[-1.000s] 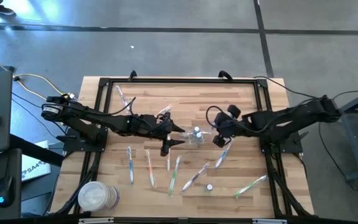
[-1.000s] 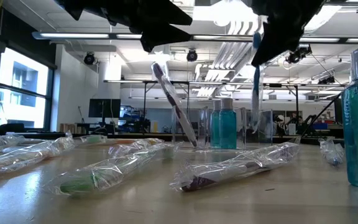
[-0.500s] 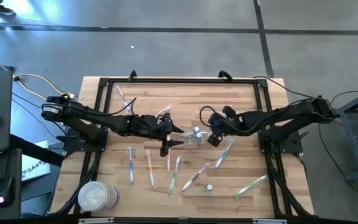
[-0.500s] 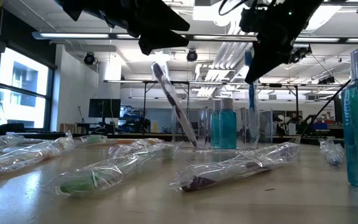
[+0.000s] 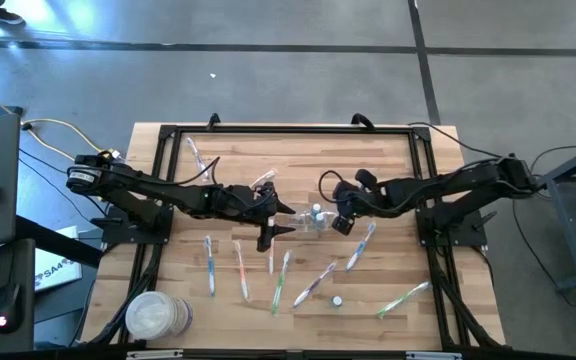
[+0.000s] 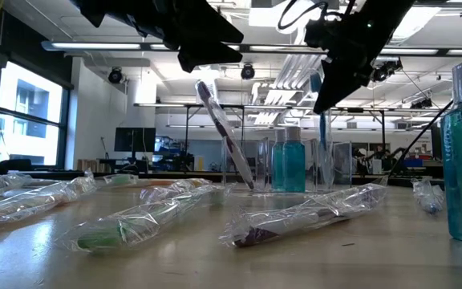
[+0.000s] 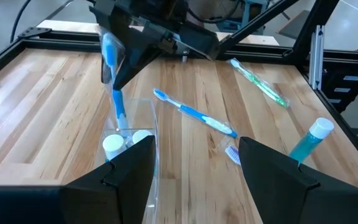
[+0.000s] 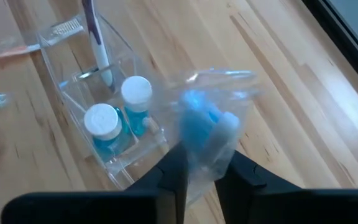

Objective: Pick & Place toothbrushing station
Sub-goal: Put the right blue toothbrush into the wire organizer, then put the blue mouthwash into the wire organizer

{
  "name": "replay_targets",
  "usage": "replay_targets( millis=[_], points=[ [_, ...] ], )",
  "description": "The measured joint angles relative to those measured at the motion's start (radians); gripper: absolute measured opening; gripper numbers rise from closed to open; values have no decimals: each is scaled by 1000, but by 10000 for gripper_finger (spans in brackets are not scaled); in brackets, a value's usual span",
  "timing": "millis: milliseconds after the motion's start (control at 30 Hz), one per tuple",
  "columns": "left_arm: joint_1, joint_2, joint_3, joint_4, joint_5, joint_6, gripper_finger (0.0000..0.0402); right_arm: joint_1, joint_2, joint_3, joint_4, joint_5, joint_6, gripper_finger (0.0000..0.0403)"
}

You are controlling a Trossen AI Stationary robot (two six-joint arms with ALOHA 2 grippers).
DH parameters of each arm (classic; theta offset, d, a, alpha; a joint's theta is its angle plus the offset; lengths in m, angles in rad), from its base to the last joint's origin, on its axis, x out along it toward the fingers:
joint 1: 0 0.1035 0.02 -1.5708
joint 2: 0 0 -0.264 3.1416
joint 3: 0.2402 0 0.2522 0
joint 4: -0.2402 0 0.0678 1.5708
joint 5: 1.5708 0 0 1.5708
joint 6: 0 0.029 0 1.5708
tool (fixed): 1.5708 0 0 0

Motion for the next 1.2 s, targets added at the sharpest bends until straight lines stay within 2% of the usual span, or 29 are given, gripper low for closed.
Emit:
replay_targets(
  millis=[567, 900, 1033, 1200],
  points=[
    [0, 0, 0, -18, 0, 0, 230, 1, -12, 0, -2, 0, -2, 197],
    [0, 0, 0, -22, 0, 0, 230, 1, -108, 0, 2, -4, 2, 201],
    [0, 0, 0, -23, 0, 1, 230, 13, -176, 0, 4, -88, -16, 197],
    [0, 0, 1, -34, 0, 61, 230, 56, -243, 0, 10, -362, -58, 197]
  ],
)
